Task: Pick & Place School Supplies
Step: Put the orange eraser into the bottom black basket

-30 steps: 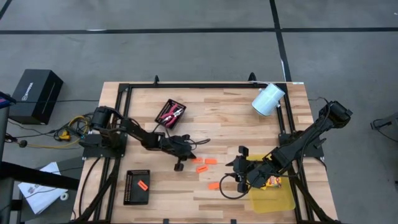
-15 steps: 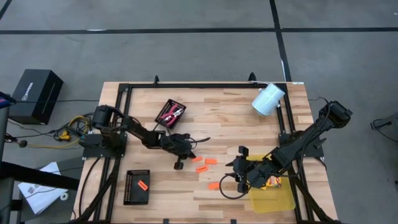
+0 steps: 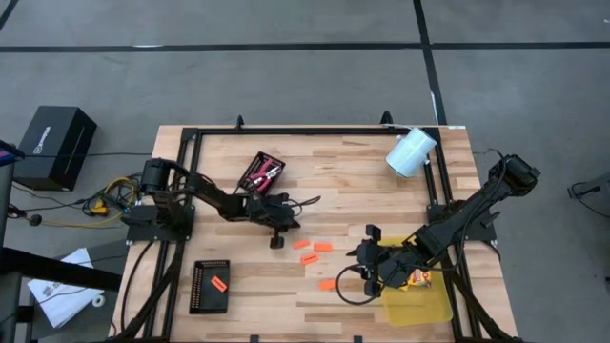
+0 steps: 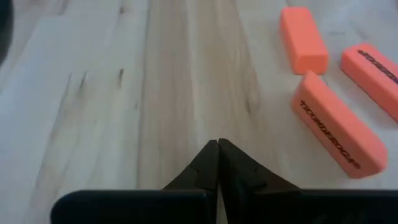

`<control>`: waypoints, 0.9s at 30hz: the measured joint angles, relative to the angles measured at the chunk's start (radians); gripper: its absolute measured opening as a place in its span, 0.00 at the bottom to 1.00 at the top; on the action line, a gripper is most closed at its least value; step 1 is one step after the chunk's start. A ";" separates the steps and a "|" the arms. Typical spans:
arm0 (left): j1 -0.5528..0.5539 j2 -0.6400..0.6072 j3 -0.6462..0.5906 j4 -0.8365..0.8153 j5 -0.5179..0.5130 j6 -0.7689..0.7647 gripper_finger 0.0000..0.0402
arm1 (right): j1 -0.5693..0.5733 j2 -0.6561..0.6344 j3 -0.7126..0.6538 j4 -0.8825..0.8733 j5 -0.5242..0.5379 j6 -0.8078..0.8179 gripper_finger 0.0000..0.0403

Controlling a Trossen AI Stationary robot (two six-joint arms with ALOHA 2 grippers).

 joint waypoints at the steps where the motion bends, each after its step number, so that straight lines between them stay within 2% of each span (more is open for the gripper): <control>1: 0.000 -0.012 0.000 -0.009 -0.001 -0.022 0.01 | 0.000 0.000 0.000 -0.002 0.000 0.000 0.39; 4: -0.008 -0.058 0.001 -0.020 0.000 -0.060 0.06 | 0.002 0.000 0.000 0.000 -0.001 0.000 0.39; 8: -0.032 -0.132 0.002 -0.043 -0.020 -0.091 0.19 | 0.002 0.000 0.000 0.002 -0.002 0.000 0.39; 14: -0.070 -0.214 0.003 -0.113 -0.028 -0.246 0.35 | 0.002 0.000 0.000 0.000 -0.002 0.000 0.39; 18: -0.106 -0.199 0.004 -0.122 -0.045 -0.325 0.38 | 0.002 0.000 0.000 0.000 -0.002 -0.001 0.39; 27: -0.173 -0.166 0.003 -0.129 -0.132 -0.454 0.39 | 0.002 0.000 0.000 0.003 -0.002 0.000 0.39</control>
